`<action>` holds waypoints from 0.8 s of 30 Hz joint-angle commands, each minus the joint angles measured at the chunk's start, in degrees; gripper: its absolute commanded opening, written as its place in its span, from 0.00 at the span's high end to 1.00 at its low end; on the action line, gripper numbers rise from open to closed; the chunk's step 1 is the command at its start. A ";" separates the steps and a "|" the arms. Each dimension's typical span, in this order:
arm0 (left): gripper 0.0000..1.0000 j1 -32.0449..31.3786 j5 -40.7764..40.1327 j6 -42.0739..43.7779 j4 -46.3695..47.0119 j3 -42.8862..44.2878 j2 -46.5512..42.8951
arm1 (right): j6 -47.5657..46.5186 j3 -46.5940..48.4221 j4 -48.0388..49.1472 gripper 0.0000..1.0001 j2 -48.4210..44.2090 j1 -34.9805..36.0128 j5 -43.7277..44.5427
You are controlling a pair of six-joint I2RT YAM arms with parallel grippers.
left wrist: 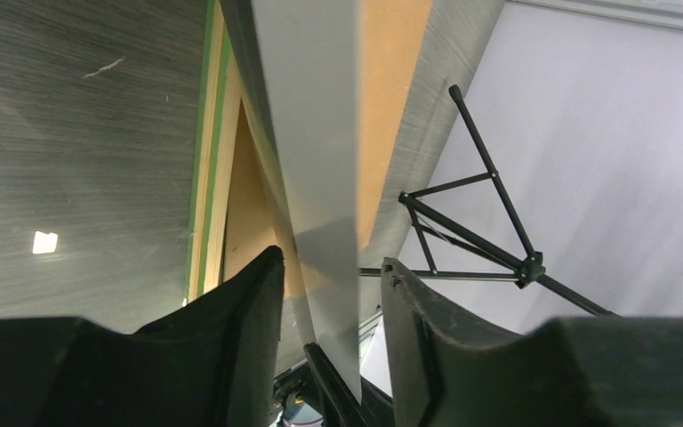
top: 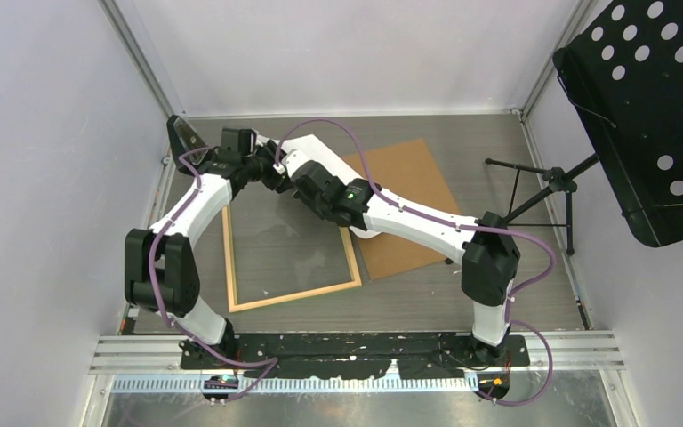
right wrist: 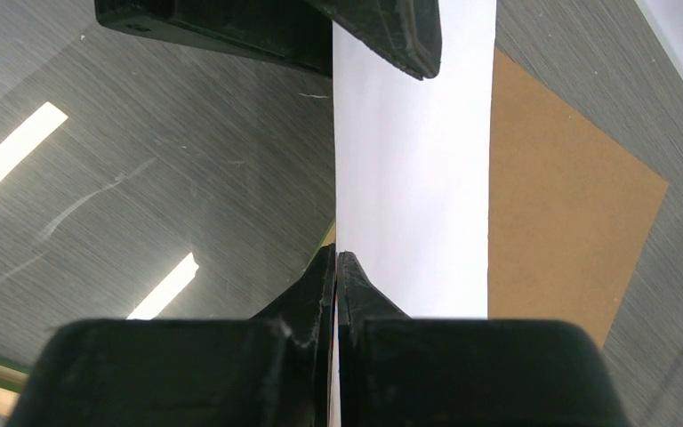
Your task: Put the photo into the frame
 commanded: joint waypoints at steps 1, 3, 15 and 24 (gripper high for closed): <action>0.60 0.27 0.02 0.58 3.66 2.11 0.74 | 0.52 2.53 1.08 0.95 0.07 0.40 0.10; 0.66 0.27 0.48 0.03 4.58 1.69 0.95 | 0.43 2.57 1.08 0.95 0.22 0.42 0.03; 0.83 0.35 1.13 -0.28 5.49 1.37 0.70 | 0.14 2.51 1.16 0.95 0.95 0.40 0.33; 1.00 0.35 1.27 -0.33 5.82 1.52 0.81 | 0.48 3.04 0.66 0.69 1.04 0.59 0.38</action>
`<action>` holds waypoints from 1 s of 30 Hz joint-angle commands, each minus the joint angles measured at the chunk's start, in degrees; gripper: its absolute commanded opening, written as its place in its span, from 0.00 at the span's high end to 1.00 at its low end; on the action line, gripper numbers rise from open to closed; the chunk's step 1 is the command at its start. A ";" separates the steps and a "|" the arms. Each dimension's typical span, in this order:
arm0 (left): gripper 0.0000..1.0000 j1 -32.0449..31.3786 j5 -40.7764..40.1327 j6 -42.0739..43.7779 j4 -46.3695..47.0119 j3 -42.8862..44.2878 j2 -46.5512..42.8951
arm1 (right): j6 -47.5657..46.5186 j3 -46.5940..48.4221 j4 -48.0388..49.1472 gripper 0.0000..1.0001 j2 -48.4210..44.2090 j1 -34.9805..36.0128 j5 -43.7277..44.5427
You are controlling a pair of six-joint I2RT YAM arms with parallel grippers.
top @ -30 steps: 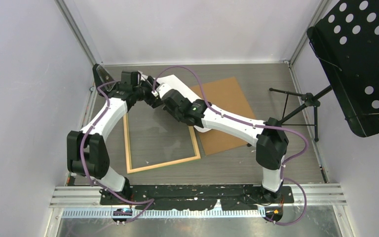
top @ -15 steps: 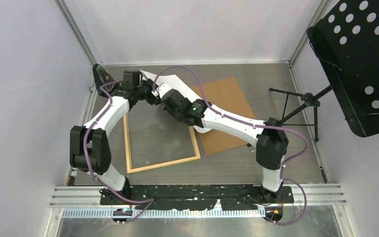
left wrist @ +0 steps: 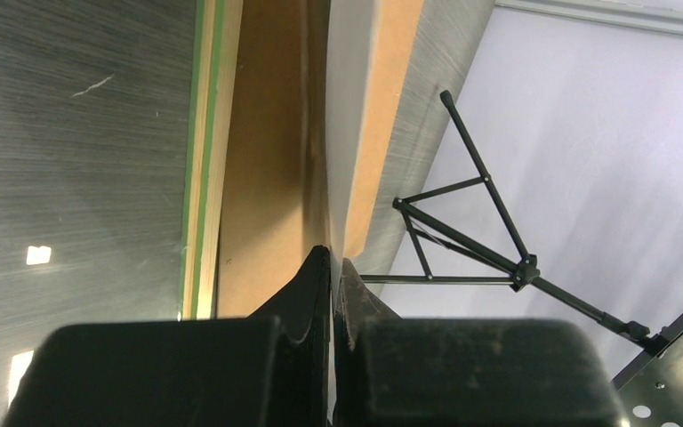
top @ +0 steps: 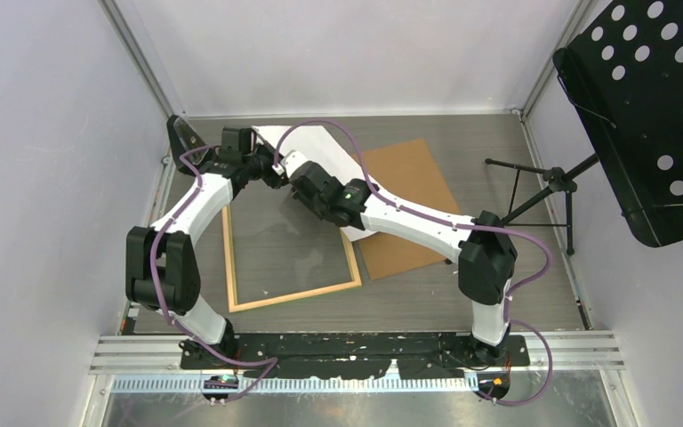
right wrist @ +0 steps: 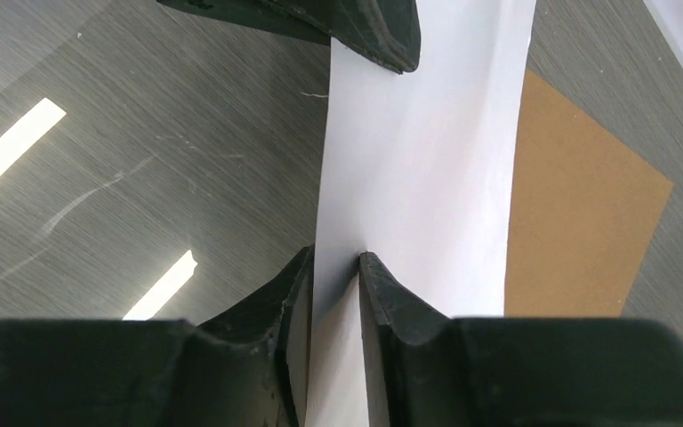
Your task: Put the photo into the frame
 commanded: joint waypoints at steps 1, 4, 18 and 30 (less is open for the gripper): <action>1.00 0.29 1.08 0.10 3.35 1.46 -0.36 | 0.40 2.70 0.63 0.67 -0.03 0.63 0.50; 1.00 0.24 1.10 0.11 3.47 1.35 -0.19 | 0.72 2.86 0.36 0.55 -0.19 0.87 0.49; 1.00 0.86 1.25 3.87 3.42 1.10 -0.37 | 2.61 3.32 -0.80 0.14 -6.06 1.55 -4.50; 1.00 6.53 10.56 21.09 -6.72 3.49 -0.93 | -0.31 -1.68 1.41 0.14 -15.27 0.95 -0.62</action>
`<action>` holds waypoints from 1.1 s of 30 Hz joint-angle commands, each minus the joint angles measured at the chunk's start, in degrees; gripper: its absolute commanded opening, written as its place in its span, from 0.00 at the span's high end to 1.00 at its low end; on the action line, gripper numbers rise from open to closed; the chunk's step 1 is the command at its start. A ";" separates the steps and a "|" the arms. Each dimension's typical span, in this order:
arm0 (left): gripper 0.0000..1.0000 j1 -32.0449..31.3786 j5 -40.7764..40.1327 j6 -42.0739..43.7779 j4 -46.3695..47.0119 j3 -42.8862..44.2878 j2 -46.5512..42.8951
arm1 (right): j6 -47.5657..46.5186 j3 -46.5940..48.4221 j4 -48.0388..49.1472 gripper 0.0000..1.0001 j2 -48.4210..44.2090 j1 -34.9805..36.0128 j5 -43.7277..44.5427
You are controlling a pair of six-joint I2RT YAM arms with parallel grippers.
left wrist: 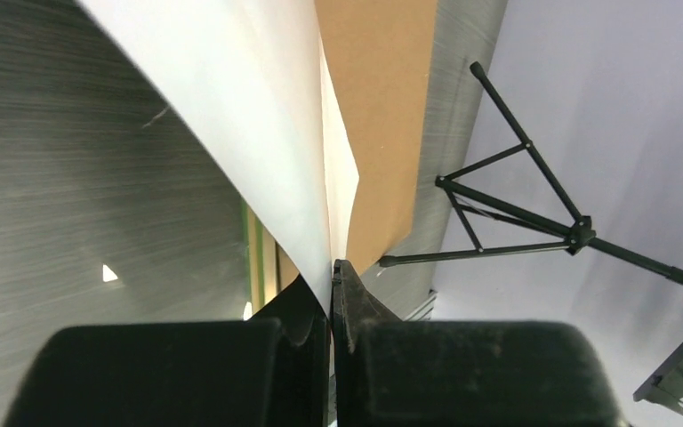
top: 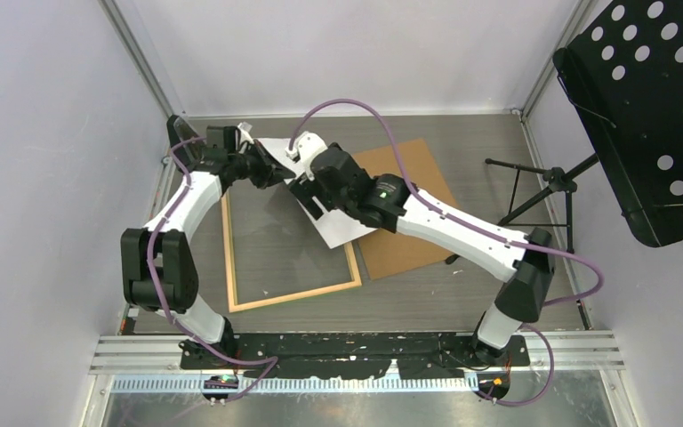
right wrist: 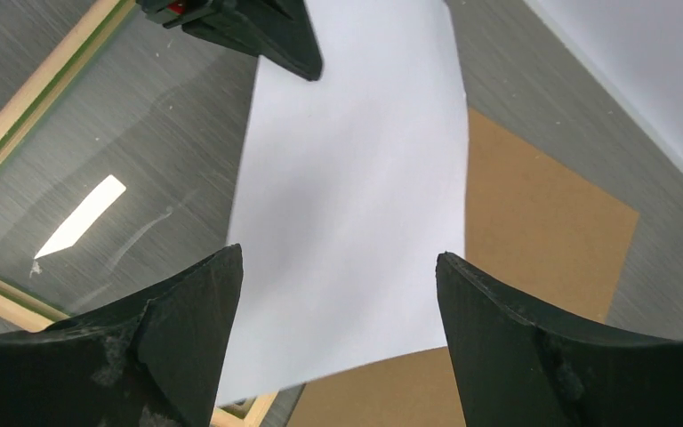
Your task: Put the photo into the frame
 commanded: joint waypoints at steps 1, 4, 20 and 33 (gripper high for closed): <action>1.00 2.74 6.19 10.86 -6.45 3.43 -0.77 | -1.33 -1.75 2.73 0.14 -4.57 -0.51 2.28; 1.00 4.04 9.39 16.59 -9.96 2.86 -0.67 | -1.28 -2.40 2.76 0.14 -4.99 -1.69 1.89; 1.00 16.65 12.05 46.40 -33.65 5.18 6.92 | -1.18 -6.51 4.12 0.15 -4.61 -3.60 -0.64; 1.00 18.96 4.17 59.89 -44.61 11.21 14.92 | -1.17 -7.12 4.21 0.16 -4.18 -3.61 -1.49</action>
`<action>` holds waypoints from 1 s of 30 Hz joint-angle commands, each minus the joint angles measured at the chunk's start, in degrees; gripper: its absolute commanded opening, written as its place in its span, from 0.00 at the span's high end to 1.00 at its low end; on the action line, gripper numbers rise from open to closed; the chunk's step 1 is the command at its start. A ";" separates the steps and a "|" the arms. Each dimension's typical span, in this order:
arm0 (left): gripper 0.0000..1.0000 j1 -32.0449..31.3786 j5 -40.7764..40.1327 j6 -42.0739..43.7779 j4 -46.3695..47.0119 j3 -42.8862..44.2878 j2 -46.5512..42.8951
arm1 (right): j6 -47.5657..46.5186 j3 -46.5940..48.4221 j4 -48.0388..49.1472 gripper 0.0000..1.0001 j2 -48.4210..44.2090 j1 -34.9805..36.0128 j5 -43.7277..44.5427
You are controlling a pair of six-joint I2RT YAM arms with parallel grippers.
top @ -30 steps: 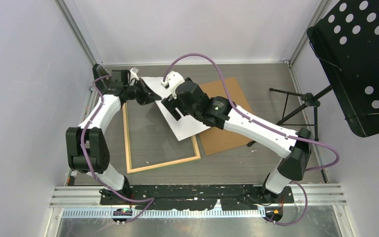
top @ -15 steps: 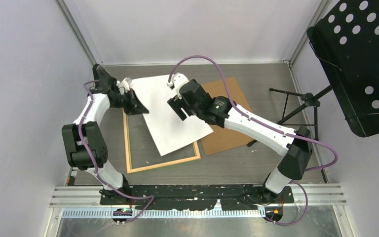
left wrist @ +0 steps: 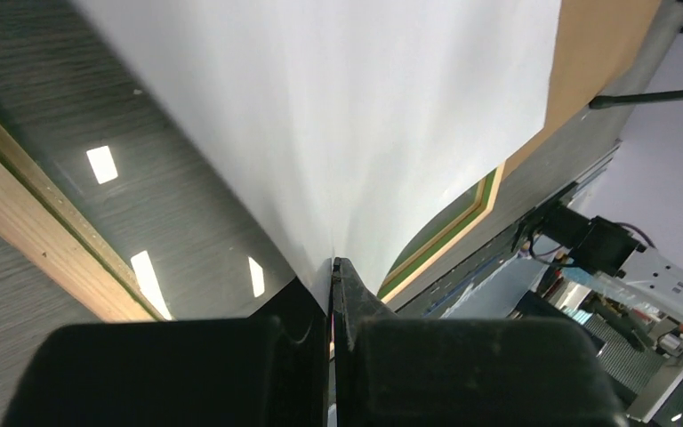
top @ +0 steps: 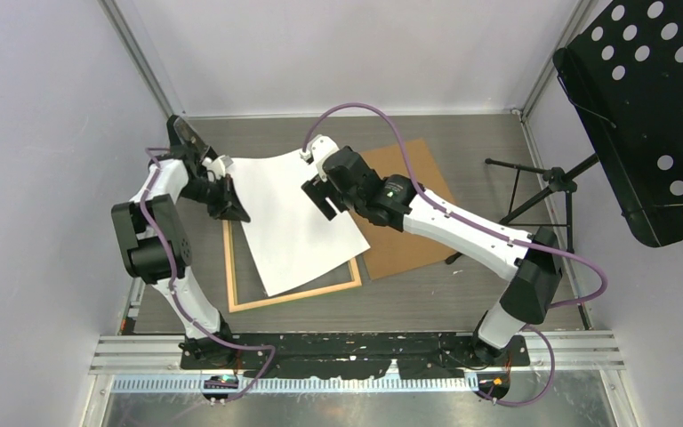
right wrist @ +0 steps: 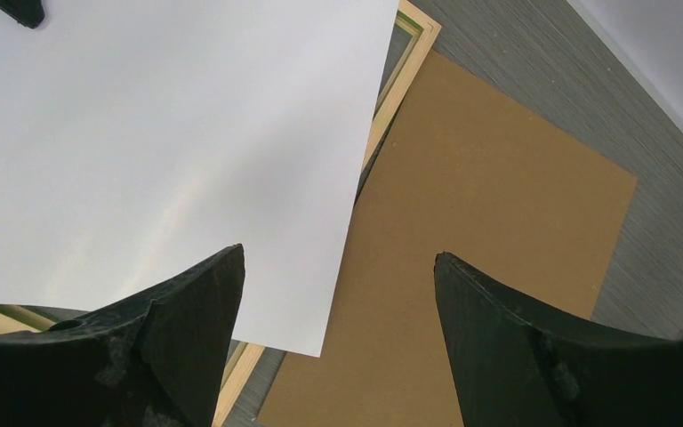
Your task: Put the photo into the frame
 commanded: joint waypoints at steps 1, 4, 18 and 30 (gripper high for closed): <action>1.00 0.08 -3.24 6.24 -5.21 3.37 1.62 | -0.21 -0.35 2.51 0.16 -0.53 0.02 -0.51; 1.00 0.08 -4.73 7.40 -6.45 5.01 2.97 | -0.26 -0.55 2.58 0.16 -0.46 0.02 -0.68; 1.00 -0.48 -10.37 12.76 -11.04 12.19 6.47 | -0.60 -1.38 2.84 0.17 -0.25 -0.01 -1.11; 1.00 -2.89 -15.68 16.76 -10.75 11.54 6.11 | -1.12 -2.48 3.41 0.17 -0.58 0.02 -0.81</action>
